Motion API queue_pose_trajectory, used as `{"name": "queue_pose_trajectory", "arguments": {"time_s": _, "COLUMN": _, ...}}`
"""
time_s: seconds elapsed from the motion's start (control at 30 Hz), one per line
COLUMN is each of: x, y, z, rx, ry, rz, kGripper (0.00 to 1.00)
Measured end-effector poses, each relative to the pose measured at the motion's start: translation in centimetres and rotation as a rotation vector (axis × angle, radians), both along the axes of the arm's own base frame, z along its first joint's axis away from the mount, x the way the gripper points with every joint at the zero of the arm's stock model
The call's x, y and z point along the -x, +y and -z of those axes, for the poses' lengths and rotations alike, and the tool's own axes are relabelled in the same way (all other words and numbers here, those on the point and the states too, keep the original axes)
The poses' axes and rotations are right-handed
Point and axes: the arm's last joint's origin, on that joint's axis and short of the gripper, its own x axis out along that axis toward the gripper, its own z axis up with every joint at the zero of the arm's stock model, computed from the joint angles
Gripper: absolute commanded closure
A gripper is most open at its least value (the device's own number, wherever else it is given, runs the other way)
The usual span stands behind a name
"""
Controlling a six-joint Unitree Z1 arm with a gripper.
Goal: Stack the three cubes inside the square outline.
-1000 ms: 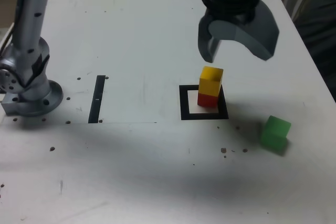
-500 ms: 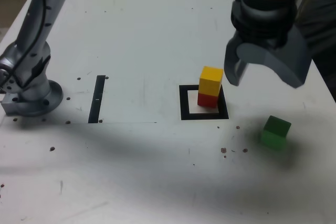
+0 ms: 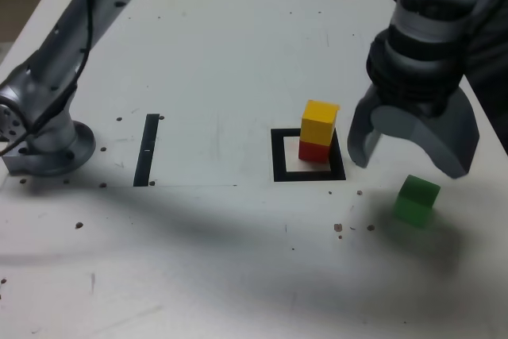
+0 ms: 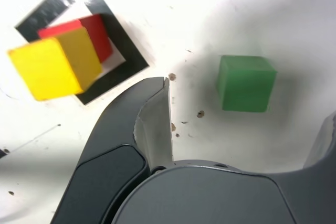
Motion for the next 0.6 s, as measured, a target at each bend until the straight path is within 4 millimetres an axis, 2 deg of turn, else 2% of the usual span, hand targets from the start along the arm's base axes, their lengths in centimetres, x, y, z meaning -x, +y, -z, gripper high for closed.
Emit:
{"name": "queue_pose_trajectory", "arguments": {"time_s": 0.4, "x": -1.4, "y": -1.1, "z": 2.0, "rx": 0.025, "ry": 0.029, "rz": 0.006, "kGripper": 0.01}}
{"name": "queue_pose_trajectory", "arguments": {"time_s": 0.6, "x": -2.0, "y": -1.3, "z": 3.3, "rx": 0.023, "ry": 0.062, "rz": 0.005, "kGripper": 0.06}}
